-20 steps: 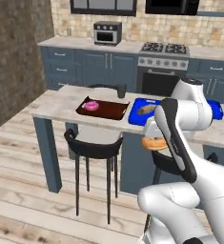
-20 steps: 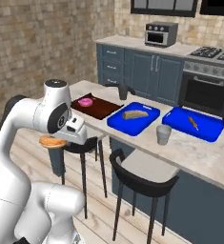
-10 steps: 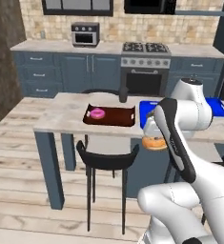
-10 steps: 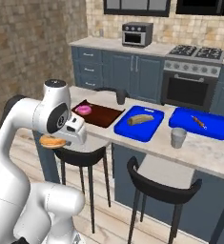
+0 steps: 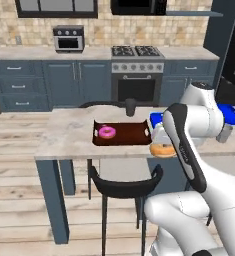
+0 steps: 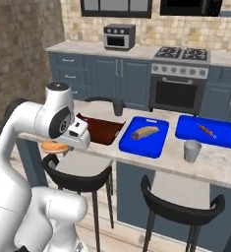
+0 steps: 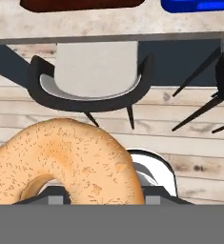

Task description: Take the donuts from the fridge and place them on the empty tray on the dining counter.

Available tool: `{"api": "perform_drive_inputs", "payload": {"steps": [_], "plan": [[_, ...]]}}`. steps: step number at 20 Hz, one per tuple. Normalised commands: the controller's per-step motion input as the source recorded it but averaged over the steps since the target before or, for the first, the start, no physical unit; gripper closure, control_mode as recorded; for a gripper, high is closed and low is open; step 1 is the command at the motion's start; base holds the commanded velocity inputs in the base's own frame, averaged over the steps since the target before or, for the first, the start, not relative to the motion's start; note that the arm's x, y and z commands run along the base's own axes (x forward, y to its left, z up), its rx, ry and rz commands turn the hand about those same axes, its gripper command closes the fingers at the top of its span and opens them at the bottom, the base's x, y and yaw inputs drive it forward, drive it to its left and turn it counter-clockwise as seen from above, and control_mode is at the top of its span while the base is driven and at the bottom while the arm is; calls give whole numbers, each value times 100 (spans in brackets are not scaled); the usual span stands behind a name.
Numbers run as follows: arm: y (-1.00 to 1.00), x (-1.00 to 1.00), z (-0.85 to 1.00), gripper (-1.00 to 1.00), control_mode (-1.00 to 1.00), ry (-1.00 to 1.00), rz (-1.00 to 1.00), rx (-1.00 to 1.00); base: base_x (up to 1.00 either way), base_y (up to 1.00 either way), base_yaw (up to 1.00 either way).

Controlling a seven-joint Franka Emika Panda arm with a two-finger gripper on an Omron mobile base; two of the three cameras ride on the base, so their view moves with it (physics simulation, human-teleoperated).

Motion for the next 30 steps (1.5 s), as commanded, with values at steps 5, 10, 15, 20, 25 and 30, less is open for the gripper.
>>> {"api": "perform_drive_inputs", "payload": {"steps": [5,10,15,20,25,30], "plan": [[0,0,0,100,100,0,0,0,79,34,-21],[0,0,0,100,100,0,0,0,74,0,-11],[1,49,-9,100,-100,5,-4,0,30,0,-3],[1,100,-32,100,-100,9,-1,0,0,0,0],[0,95,-50,100,-100,5,0,0,0,0,0],[-1,77,-50,100,-100,0,0,0,0,0,0]]}}
